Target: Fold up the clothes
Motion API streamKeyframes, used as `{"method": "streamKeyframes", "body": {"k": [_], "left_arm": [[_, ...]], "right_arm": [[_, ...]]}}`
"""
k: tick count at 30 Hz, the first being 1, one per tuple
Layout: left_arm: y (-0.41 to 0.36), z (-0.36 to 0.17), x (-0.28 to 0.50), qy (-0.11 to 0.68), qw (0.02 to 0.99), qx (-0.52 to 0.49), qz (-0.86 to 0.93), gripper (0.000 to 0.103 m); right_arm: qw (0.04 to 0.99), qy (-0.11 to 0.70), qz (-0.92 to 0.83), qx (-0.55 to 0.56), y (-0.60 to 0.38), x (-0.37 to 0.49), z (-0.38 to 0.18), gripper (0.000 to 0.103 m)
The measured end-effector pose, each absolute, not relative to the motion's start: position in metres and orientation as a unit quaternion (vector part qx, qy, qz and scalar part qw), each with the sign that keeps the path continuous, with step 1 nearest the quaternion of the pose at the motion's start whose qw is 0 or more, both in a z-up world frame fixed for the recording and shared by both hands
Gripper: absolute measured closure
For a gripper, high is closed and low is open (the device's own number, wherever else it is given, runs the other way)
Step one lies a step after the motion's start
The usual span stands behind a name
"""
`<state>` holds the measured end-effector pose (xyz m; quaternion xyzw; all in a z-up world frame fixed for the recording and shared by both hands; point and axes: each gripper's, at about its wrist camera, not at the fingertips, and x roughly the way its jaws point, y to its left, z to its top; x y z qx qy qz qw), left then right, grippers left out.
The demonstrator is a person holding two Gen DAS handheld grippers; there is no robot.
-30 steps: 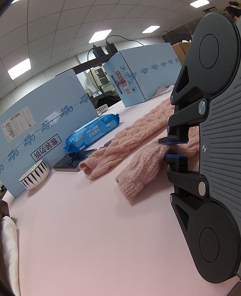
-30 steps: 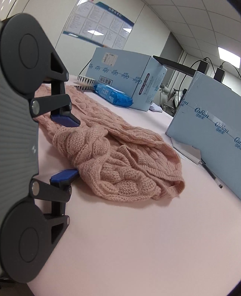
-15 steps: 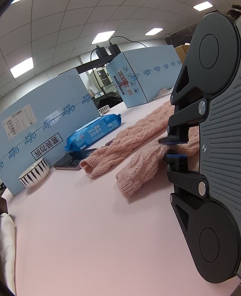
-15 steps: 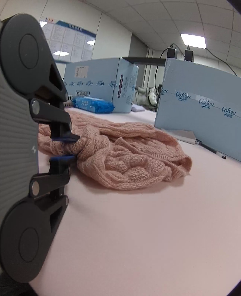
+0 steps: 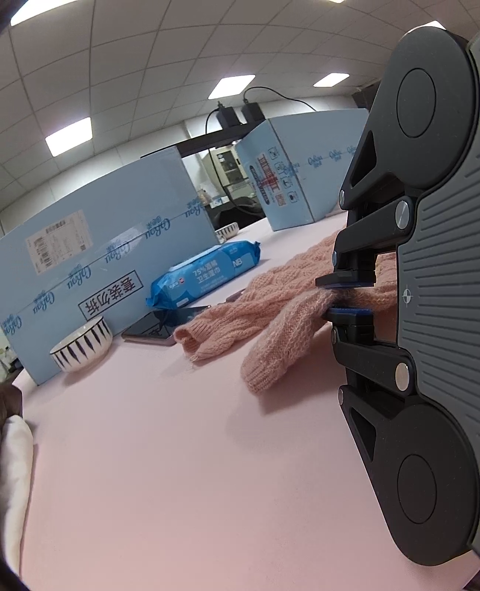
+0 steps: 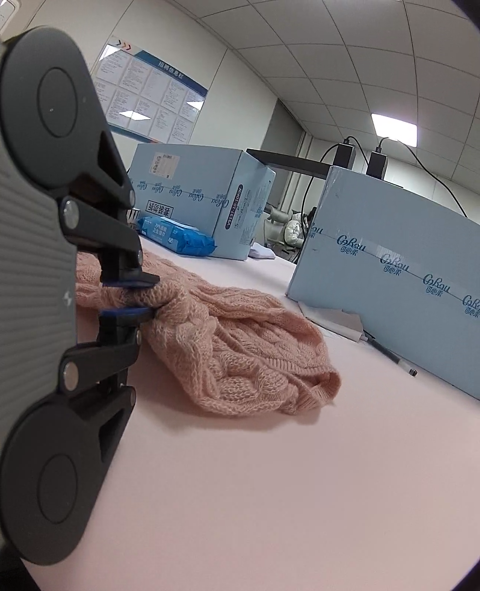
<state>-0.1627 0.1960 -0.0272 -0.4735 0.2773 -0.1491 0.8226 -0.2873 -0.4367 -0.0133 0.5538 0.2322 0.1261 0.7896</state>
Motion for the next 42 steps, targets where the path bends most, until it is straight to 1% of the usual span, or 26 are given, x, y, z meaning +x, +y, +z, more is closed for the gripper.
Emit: {"method": "streamKeyframes", "body": {"k": [13,21,27,31,38,42], "left_arm": [[0.194,-0.016,-0.152,0.257,0.818,-0.491,-0.154,0.094],[0.189,0.002,-0.123,0.240,0.826,-0.491,-0.140,0.094],[0.184,0.007,-0.085,0.244,0.827,-0.494,-0.114,0.094],[0.180,0.006,-0.063,0.257,0.832,-0.483,-0.093,0.094],[0.175,-0.007,-0.039,0.291,0.830,-0.473,-0.057,0.094],[0.177,-0.012,-0.035,0.303,0.820,-0.483,-0.044,0.093]], "right_arm": [[0.800,0.224,0.142,0.538,-0.448,-0.262,0.005,0.091],[0.811,0.235,0.154,0.514,-0.455,-0.216,0.025,0.091],[0.814,0.250,0.155,0.501,-0.457,-0.169,0.035,0.091],[0.814,0.259,0.144,0.500,-0.462,-0.143,0.032,0.091],[0.802,0.283,0.125,0.511,-0.467,-0.107,0.008,0.091],[0.784,0.290,0.124,0.535,-0.471,-0.099,-0.007,0.086]]}}
